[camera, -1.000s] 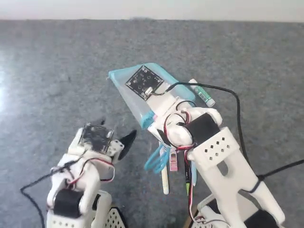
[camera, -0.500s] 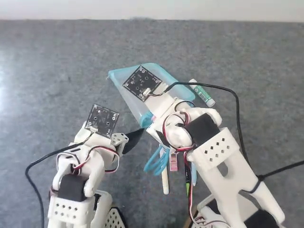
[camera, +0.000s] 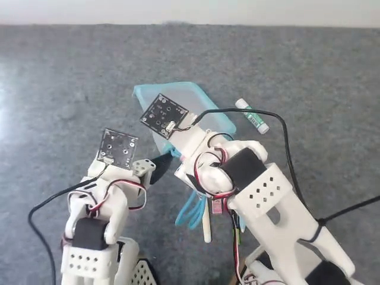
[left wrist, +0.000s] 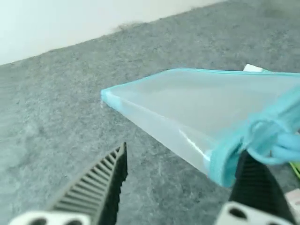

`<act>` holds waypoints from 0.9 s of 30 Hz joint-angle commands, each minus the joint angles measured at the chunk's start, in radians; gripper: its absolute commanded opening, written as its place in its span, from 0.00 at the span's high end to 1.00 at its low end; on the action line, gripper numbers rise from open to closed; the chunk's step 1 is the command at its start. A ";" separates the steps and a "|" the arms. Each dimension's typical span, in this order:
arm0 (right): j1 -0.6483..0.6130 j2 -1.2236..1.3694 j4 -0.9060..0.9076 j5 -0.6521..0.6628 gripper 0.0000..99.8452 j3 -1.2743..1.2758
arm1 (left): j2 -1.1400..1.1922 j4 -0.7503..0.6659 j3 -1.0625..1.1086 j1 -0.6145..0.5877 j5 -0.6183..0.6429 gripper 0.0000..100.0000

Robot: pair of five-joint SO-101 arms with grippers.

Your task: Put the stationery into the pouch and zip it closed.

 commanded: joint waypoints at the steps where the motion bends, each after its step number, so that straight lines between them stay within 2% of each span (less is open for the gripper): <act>1: -0.008 -0.050 0.012 -0.006 0.99 -0.021 | -0.014 -0.038 0.015 -0.017 -0.017 0.69; 19: -0.010 -0.041 0.008 -0.003 0.99 0.021 | -0.015 -0.072 0.053 -0.008 -0.043 0.74; 27: -0.010 -0.039 -0.033 0.021 0.99 0.074 | -0.017 -0.074 0.070 -0.008 -0.043 0.67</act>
